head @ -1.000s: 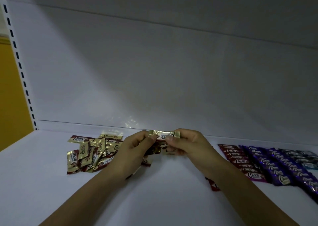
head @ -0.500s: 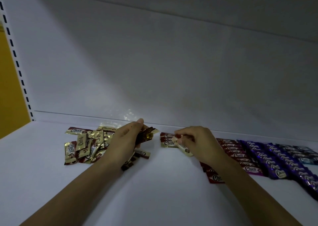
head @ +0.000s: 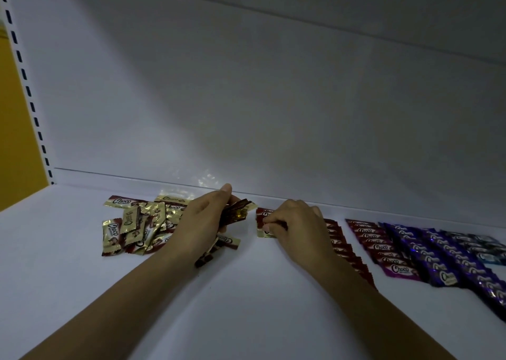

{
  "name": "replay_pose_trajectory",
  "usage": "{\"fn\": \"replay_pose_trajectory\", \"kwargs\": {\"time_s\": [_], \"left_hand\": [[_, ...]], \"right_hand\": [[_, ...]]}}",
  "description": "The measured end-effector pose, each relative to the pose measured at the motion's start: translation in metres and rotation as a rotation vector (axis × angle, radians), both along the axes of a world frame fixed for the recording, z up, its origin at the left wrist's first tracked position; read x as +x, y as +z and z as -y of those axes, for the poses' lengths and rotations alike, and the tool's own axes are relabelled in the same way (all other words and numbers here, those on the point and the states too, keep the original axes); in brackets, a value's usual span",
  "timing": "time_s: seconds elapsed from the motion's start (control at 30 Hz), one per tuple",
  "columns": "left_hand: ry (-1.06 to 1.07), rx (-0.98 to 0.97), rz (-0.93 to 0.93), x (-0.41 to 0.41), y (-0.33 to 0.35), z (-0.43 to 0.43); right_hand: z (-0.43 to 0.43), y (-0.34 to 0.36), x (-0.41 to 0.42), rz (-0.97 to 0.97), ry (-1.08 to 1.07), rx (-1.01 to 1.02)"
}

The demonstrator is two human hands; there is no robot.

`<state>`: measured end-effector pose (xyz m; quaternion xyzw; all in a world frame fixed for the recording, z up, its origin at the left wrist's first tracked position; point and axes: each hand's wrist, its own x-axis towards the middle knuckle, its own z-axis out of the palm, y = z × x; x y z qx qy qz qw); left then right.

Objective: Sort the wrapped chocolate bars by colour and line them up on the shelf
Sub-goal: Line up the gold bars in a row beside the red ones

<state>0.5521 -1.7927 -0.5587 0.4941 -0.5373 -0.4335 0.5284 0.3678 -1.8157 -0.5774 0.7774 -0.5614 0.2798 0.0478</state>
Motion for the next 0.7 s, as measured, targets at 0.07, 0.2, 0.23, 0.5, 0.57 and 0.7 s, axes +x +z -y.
{"fn": "replay_pose_trajectory", "kwargs": {"time_s": [0.07, 0.2, 0.23, 0.5, 0.57, 0.7], "left_hand": [[0.005, -0.001, 0.003, 0.0, 0.0, 0.0], [0.015, 0.005, 0.0, 0.002, 0.0, 0.0], [0.019, 0.007, 0.009, 0.002, 0.0, 0.001], [0.014, 0.021, 0.015, 0.003, 0.002, -0.002], [0.018, 0.017, 0.021, 0.003, 0.002, -0.002], [0.011, 0.014, 0.032, 0.003, 0.001, -0.001]], "right_hand": [[0.001, 0.0, -0.001, -0.035, -0.036, -0.026], [-0.001, 0.007, -0.016, 0.001, -0.092, -0.03], [-0.002, 0.009, -0.021, -0.012, -0.097, -0.004], [-0.006, 0.012, -0.027, -0.134, -0.114, 0.126], [-0.007, 0.012, -0.026, -0.135, -0.107, 0.127], [-0.007, 0.011, -0.023, -0.139, -0.111, 0.129]]}}
